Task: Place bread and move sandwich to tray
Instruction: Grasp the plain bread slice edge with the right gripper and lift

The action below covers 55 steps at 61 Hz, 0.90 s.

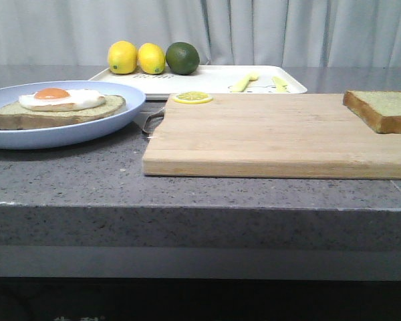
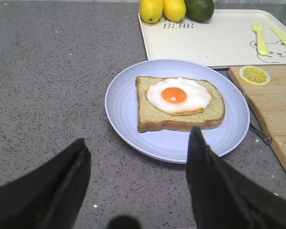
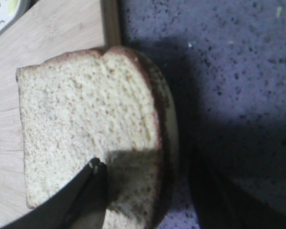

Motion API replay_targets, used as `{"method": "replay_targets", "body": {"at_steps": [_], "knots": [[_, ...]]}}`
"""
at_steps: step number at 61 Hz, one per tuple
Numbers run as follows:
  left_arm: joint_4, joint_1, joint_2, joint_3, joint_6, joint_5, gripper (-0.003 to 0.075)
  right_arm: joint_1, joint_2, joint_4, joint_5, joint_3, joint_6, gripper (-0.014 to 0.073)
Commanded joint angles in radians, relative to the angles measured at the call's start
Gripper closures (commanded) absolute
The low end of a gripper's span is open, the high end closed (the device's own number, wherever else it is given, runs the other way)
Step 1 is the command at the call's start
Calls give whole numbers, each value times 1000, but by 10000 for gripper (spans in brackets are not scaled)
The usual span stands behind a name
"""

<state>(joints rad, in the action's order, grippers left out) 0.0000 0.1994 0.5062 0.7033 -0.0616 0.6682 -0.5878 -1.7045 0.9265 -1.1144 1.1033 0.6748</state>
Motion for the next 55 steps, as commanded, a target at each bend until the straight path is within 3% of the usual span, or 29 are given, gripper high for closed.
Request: {"method": "replay_targets", "body": {"at_steps": [1,15,28,34,55], "knots": [[0,9,11,26,2,-75,281,-8,19,72,-22,30,23,190],[0,9,11,26,2,-75,281,-8,-21,166,-126,30,100,215],[0,9,11,26,2,-75,281,-8,-21,255,-161,30,131,428],[0,9,11,26,2,-75,281,-8,-21,265,-184,30,131,484],[0,9,11,26,2,-75,281,6,34,308,-221,29,131,496]]}}
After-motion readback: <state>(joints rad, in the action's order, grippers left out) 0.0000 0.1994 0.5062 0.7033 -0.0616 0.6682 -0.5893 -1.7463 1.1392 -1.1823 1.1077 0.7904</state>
